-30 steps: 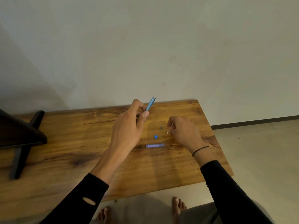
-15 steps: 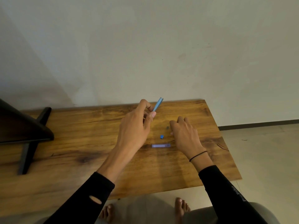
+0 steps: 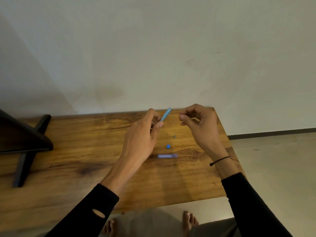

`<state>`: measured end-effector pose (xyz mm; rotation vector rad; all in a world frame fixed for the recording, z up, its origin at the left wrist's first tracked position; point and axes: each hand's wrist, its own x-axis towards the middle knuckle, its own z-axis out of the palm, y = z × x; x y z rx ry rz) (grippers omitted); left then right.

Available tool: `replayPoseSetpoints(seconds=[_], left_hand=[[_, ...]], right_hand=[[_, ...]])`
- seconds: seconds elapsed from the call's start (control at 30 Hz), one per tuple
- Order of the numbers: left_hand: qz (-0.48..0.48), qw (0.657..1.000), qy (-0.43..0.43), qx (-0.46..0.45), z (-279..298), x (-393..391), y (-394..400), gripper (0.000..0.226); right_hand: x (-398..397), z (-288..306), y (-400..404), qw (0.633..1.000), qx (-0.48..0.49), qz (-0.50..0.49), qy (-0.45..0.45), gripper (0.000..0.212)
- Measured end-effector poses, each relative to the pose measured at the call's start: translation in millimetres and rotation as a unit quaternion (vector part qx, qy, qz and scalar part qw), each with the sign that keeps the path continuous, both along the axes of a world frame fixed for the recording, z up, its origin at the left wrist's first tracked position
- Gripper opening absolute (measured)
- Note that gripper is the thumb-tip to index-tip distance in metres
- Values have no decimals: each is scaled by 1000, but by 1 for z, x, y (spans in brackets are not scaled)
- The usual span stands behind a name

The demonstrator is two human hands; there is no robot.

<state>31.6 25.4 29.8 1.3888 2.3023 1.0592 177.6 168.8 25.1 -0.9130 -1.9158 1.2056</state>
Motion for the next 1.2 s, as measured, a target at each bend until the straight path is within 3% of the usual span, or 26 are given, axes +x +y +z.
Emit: replayPoseSetpoints(seconds=[0.17,0.43,0.87,1.2], left_hand=[[-4,1000,22,-12,-6,0,0,13],[-4,999,50,-21,-11,1,1,9],[-17,992,106,-71,-10,1,0,10],[-21,989,127,-67,-13,2,0,12]], right_hand=[[-1,9,-4,996,-23,45,75,11],[-4,7,-4,995,-42,49,81,15],[-3,9,-6,997,-33,68,17,18],[-2,5,-6,996,-60,51,-30,9]])
